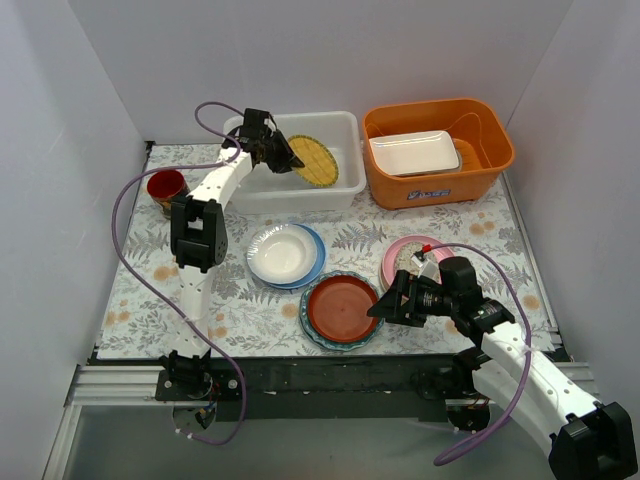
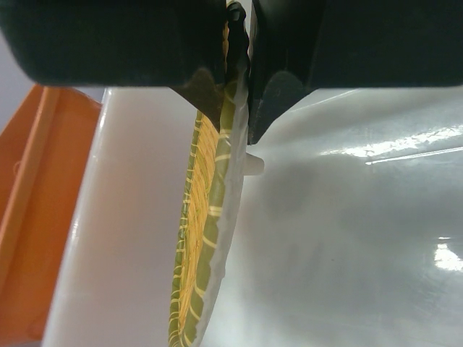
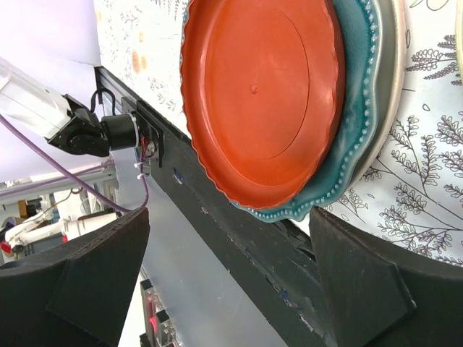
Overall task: Place the plates into the plastic bin on the countertop
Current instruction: Place the plate in the plastic bin.
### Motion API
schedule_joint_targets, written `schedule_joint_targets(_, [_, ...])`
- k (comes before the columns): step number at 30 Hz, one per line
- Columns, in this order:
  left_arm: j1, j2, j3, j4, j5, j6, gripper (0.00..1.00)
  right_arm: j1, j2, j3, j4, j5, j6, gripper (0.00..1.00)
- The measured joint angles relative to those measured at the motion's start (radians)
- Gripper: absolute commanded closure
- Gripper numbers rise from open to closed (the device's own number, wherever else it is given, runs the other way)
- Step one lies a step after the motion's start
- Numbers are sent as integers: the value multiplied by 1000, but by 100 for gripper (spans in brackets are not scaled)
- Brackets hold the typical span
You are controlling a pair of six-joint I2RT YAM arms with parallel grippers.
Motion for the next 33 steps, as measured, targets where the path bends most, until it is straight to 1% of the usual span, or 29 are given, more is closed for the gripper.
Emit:
schedule_joint_targets(10, [0,63,0,-43,-34,30,100,0,0,0,6,0,-3,2])
schedule_joint_targets(25, [0,65,0,-64,-45,53,100,0,-2,-5,14,2,-3,2])
schedule_joint_targets(26, [0,65,0,-66,-46,54,93,0,-3,-5,14,5,-3,2])
schedule_joint_targets(28, [0,65,0,-71,-51,57,86,0,-8,-5,14,12,-3,2])
schedule_joint_targets(29, [1,65,0,-73,-52,59,74,0,-13,-5,13,16,-2,2])
schedule_joint_targets(32, [0,66,0,-96,-77,78,60,0,-24,-5,14,19,-2,2])
schedule_joint_targets(33, [1,66,0,-109,-87,84,52,0,-24,-5,14,19,-2,2])
